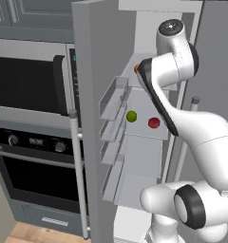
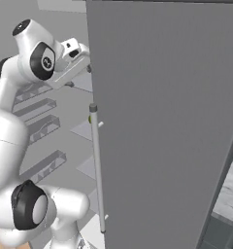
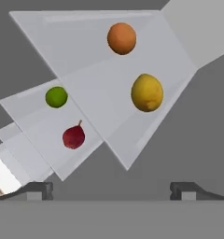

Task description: Take the tangerine and lemon from the highest rack and move them to the second highest rack where the pear and lime are located, to maximize freezer space. Close the freezer door after rearranging.

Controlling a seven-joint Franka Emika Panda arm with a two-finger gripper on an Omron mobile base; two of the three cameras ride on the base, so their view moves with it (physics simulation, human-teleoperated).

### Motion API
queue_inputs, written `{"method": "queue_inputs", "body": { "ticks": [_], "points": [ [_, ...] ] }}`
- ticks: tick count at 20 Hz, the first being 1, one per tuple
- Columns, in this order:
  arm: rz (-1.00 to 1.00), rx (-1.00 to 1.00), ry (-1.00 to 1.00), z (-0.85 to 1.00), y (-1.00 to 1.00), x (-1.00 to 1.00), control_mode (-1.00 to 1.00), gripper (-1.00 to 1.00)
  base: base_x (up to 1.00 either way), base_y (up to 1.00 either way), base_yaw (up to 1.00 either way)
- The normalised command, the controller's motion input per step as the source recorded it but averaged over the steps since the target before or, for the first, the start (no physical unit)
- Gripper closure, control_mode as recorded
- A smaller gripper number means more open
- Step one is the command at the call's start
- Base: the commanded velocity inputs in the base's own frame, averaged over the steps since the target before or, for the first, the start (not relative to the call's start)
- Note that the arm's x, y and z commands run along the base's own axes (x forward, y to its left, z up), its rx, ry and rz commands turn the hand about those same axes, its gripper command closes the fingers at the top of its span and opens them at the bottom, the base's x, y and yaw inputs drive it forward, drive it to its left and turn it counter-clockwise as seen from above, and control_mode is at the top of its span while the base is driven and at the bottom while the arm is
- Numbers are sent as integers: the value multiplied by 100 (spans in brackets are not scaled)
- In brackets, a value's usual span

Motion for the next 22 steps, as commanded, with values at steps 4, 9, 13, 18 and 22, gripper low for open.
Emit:
{"method": "queue_inputs", "body": {
  "ticks": [4,9,13,18,22],
  "points": [
    [6,0,0,-16,-12,39,-100,-100,0,0,0],
    [15,-2,0,-8,0,37,-100,-100,0,0,0],
    [6,-4,1,-6,-1,36,-100,-100,0,0,0],
    [6,0,9,0,0,46,-100,-100,0,0,0],
    [0,0,0,-1,4,44,-100,-100,0,0,0]
  ]
}}
